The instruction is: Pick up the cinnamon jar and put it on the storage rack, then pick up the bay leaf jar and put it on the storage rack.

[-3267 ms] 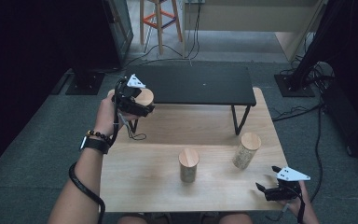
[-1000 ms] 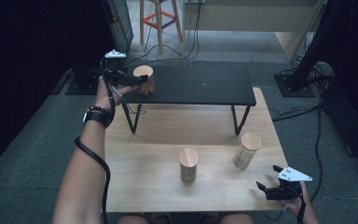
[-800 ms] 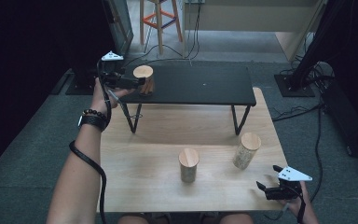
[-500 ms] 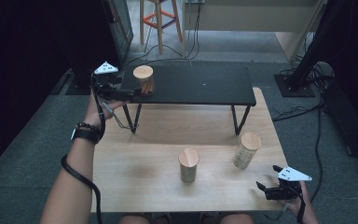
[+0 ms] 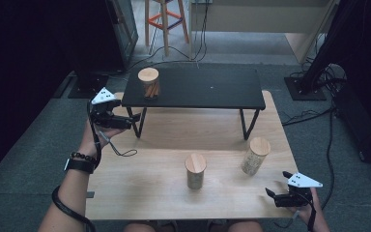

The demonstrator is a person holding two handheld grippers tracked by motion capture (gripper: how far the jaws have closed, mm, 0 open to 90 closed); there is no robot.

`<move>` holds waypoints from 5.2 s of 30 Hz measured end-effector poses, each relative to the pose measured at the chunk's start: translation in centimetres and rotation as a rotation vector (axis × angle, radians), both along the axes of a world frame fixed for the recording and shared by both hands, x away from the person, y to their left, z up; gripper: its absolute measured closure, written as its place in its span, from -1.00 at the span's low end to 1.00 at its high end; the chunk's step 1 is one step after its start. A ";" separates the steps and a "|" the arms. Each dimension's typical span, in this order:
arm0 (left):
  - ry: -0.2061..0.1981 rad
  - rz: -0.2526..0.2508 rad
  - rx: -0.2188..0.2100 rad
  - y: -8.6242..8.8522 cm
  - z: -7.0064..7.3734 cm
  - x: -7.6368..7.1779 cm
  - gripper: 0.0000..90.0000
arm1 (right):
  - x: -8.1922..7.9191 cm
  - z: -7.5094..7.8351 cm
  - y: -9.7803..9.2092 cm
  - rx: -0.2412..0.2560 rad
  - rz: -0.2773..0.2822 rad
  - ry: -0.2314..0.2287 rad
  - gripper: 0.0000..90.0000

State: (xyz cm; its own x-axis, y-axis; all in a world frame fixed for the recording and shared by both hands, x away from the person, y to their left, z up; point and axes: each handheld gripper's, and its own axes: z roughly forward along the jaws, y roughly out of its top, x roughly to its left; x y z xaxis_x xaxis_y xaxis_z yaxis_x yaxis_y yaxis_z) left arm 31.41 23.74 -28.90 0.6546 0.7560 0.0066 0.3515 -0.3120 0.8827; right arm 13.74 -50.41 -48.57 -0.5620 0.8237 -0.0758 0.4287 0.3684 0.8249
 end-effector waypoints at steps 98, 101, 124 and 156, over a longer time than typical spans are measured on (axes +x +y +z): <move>0.099 -0.036 -0.088 5.5 -20.9 -8.9 -0.96 | -0.4 2.4 2.8 -0.058 0.101 -0.043 -0.96; 0.100 -0.041 -0.089 5.6 -21.0 -8.8 -0.96 | -0.8 2.9 3.1 -0.063 0.129 -0.056 -0.96; 0.070 -0.033 -0.088 5.4 -21.2 -9.2 -0.93 | -0.1 4.8 8.5 -0.104 0.264 -0.049 -0.95; -0.009 0.013 -0.060 4.5 -21.6 -10.9 -0.93 | 2.5 7.4 14.5 -0.087 0.323 -0.036 -0.95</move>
State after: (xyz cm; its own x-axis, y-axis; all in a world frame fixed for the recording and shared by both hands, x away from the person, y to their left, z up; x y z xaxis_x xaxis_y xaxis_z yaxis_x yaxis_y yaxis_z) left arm 20.49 28.21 -50.55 0.6445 0.7639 -0.0330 0.3475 -0.2542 0.9026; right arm 16.23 -35.93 -41.18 -0.7887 0.5929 -0.1626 0.2497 0.5506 0.7965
